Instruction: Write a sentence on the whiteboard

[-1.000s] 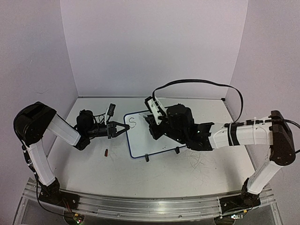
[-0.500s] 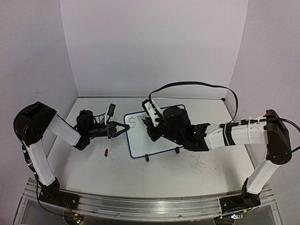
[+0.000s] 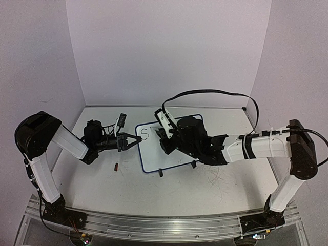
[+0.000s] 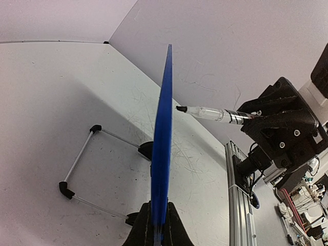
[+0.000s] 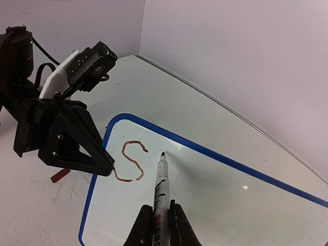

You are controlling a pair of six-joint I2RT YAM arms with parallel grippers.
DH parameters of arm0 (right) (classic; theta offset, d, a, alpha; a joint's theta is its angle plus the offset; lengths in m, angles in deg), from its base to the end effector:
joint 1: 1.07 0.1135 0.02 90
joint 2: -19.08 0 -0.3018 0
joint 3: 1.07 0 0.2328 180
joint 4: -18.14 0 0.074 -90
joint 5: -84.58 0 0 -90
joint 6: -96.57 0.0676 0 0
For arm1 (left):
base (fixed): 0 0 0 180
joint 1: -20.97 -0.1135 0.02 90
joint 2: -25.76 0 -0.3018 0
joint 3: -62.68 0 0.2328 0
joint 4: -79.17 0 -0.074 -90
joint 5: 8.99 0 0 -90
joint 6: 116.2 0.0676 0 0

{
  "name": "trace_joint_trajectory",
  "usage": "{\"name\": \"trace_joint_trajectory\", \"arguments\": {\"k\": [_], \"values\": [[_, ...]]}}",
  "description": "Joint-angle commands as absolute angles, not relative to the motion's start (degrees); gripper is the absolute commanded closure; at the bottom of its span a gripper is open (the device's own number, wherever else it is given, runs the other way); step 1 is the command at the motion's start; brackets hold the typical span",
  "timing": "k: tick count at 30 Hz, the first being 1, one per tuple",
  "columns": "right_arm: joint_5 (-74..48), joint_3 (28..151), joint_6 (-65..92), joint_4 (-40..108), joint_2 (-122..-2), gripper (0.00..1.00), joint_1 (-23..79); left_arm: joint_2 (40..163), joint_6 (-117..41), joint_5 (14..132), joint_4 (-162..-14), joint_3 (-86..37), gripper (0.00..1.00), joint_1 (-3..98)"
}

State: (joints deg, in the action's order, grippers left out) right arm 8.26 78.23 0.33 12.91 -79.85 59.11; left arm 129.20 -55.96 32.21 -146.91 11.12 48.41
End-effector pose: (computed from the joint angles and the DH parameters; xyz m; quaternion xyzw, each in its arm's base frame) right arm 0.2234 0.3577 0.2987 -0.3686 0.6964 0.1921 0.5850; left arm 0.2888 -0.2072 0.2119 0.2632 0.6812 -0.5614 0.3893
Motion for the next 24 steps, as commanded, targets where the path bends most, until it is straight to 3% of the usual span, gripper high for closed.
{"name": "trace_joint_trajectory", "arguments": {"k": [1,24], "values": [[10.0,80.7,-0.2,10.9,-81.2,1.0,59.3,127.4,-54.8,31.7,-145.3,10.7,1.0,48.9],[10.1,77.7,1.8,13.0,-80.8,1.0,60.1,127.1,-54.7,31.7,-144.8,10.7,1.0,48.9]]}}
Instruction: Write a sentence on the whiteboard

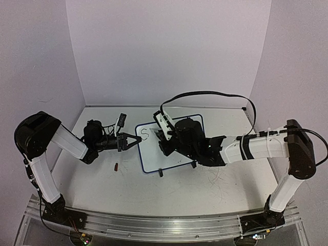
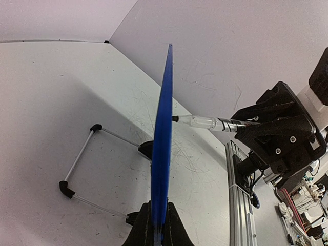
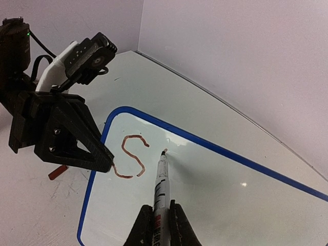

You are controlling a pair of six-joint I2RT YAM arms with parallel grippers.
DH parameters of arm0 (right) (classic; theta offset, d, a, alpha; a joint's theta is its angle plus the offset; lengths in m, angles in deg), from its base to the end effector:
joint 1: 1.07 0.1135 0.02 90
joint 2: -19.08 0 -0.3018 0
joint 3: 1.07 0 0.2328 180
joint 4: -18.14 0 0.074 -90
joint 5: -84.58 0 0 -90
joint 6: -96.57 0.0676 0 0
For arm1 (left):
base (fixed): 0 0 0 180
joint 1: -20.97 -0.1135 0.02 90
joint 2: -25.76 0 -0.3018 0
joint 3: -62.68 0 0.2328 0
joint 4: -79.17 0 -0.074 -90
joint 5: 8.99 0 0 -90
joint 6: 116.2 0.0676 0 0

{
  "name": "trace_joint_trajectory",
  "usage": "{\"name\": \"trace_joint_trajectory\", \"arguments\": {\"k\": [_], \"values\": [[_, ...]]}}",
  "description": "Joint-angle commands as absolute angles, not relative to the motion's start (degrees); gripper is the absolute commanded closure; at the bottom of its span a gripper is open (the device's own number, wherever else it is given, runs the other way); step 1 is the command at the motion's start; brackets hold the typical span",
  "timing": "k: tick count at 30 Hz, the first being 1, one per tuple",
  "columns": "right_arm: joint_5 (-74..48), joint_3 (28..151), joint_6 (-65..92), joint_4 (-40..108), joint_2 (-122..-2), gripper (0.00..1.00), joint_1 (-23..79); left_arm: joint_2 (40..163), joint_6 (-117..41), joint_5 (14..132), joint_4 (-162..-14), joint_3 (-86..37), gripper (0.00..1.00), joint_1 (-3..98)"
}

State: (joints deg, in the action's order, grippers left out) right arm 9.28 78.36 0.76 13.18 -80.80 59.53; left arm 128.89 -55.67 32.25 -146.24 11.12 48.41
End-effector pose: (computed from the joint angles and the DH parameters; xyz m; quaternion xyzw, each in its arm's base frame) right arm 0.2232 0.3612 0.2923 -0.3675 0.7029 0.1858 0.5799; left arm 0.2882 -0.2069 0.2123 0.2637 0.6825 -0.5600 0.3887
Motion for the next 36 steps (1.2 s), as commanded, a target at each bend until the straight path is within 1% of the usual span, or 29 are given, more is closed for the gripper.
{"name": "trace_joint_trajectory", "arguments": {"k": [1,22,36], "values": [[10.0,77.5,2.0,13.1,-80.7,1.0,60.2,127.0,-54.7,31.7,-144.8,10.7,1.0,48.9],[9.9,74.6,3.7,14.0,-79.8,1.0,61.0,126.8,-54.6,31.8,-144.4,10.6,1.0,48.9],[13.2,73.0,3.8,14.1,-78.2,1.0,60.9,126.6,-54.6,31.7,-144.2,10.8,1.0,49.0]]}}
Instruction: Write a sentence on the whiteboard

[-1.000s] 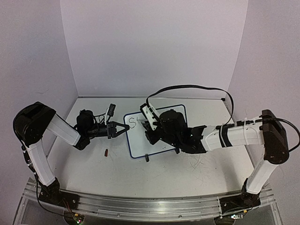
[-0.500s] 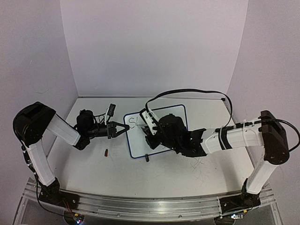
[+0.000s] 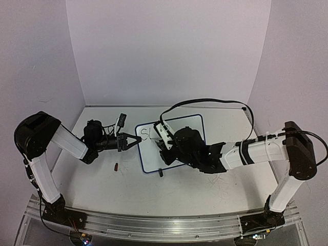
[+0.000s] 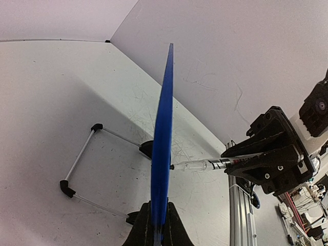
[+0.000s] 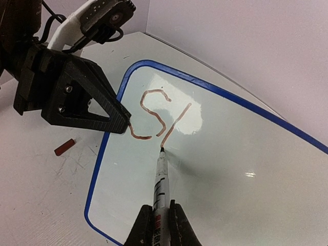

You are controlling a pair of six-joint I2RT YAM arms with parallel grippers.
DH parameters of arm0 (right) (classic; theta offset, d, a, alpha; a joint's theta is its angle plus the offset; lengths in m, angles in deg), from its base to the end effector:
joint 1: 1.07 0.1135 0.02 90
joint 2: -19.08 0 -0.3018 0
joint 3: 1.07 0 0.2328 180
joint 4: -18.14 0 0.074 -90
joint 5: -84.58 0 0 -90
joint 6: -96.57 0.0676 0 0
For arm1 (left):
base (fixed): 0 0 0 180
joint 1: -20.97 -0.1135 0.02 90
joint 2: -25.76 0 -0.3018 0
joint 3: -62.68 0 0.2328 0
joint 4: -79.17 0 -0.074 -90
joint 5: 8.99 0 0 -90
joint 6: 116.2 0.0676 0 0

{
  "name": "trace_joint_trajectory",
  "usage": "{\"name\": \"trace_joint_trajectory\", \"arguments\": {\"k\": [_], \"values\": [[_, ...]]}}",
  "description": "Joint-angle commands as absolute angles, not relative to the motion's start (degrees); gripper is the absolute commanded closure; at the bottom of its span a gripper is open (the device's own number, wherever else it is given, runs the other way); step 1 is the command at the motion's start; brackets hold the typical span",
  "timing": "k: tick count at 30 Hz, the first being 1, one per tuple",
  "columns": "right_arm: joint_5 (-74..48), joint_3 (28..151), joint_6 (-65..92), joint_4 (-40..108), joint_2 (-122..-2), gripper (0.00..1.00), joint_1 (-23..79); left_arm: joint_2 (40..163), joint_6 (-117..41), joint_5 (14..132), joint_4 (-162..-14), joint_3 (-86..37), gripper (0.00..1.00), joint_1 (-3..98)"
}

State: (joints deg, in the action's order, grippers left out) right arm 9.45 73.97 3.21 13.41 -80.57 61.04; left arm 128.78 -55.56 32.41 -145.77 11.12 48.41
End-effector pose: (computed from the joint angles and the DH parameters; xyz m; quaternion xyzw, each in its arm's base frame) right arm 0.2087 0.3572 0.2667 -0.3764 0.7230 0.1871 0.5483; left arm 0.2881 -0.2067 0.2120 0.2625 0.6846 -0.5587 0.3877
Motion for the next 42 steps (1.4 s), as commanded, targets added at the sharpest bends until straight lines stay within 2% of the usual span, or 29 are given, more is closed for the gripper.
{"name": "trace_joint_trajectory", "arguments": {"k": [1,7,12,21,42], "values": [[13.5,73.0,3.8,14.1,-78.1,1.0,60.9,126.6,-54.6,31.8,-144.2,10.8,1.0,49.0],[14.8,72.0,3.9,11.8,-76.6,1.0,60.9,126.5,-54.6,31.8,-144.1,10.8,1.0,48.9],[7.8,67.9,2.4,3.9,-71.9,1.0,60.9,126.4,-54.5,31.9,-144.0,10.9,1.0,48.9],[7.6,75.8,0.8,6.5,-79.1,1.0,60.9,126.0,-54.5,31.9,-144.0,11.1,1.0,48.9],[10.2,78.4,0.9,8.8,-81.5,1.0,60.9,126.2,-54.2,31.6,-143.8,10.7,1.0,48.9]]}}
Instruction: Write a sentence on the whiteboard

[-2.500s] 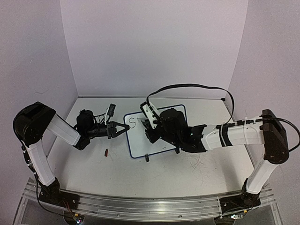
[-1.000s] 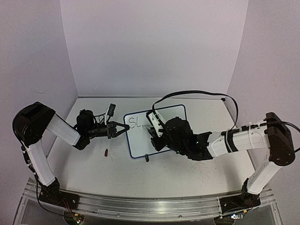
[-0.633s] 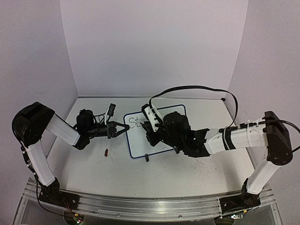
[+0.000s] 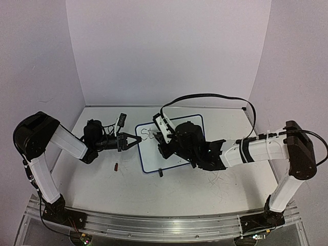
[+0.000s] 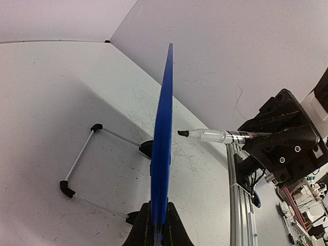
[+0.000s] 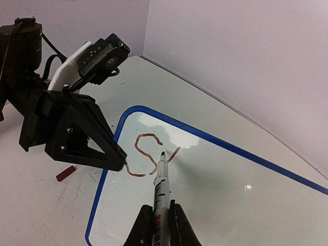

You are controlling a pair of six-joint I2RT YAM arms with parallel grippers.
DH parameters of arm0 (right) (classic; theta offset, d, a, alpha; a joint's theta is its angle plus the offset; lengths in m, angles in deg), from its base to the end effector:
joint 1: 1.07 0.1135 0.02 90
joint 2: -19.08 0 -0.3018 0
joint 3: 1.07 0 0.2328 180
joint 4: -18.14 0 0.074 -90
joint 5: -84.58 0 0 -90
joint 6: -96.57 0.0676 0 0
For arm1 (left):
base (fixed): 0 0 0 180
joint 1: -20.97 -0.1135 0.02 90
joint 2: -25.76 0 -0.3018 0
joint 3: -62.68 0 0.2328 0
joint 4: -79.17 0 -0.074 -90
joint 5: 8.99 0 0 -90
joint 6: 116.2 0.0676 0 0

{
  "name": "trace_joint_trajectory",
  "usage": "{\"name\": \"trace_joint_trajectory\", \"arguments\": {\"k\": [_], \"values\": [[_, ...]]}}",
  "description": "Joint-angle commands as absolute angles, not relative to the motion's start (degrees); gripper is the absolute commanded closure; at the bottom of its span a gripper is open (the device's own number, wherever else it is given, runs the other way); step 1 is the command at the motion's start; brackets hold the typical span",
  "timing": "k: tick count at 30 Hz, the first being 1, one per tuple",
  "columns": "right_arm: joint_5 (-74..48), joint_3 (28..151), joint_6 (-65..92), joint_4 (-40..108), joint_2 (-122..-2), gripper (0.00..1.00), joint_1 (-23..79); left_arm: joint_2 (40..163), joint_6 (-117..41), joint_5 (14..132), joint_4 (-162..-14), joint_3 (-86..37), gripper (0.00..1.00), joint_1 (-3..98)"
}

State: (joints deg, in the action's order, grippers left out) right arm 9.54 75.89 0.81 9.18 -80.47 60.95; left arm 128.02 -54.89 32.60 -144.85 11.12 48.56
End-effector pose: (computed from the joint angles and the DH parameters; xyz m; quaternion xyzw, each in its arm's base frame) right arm 0.2126 0.3631 0.2889 -0.3677 0.6918 0.1987 0.5888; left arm 0.2864 -0.2067 0.2144 0.2660 0.6840 -0.5560 0.3901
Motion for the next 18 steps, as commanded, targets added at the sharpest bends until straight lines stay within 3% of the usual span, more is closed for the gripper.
{"name": "trace_joint_trajectory", "arguments": {"k": [1,18], "values": [[10.2,78.5,0.9,8.9,-81.7,1.0,60.9,126.3,-54.2,31.6,-143.8,10.7,1.0,48.9],[13.8,78.9,1.8,10.9,-82.3,1.0,60.9,126.0,-54.1,31.5,-143.6,10.7,1.0,48.9]]}}
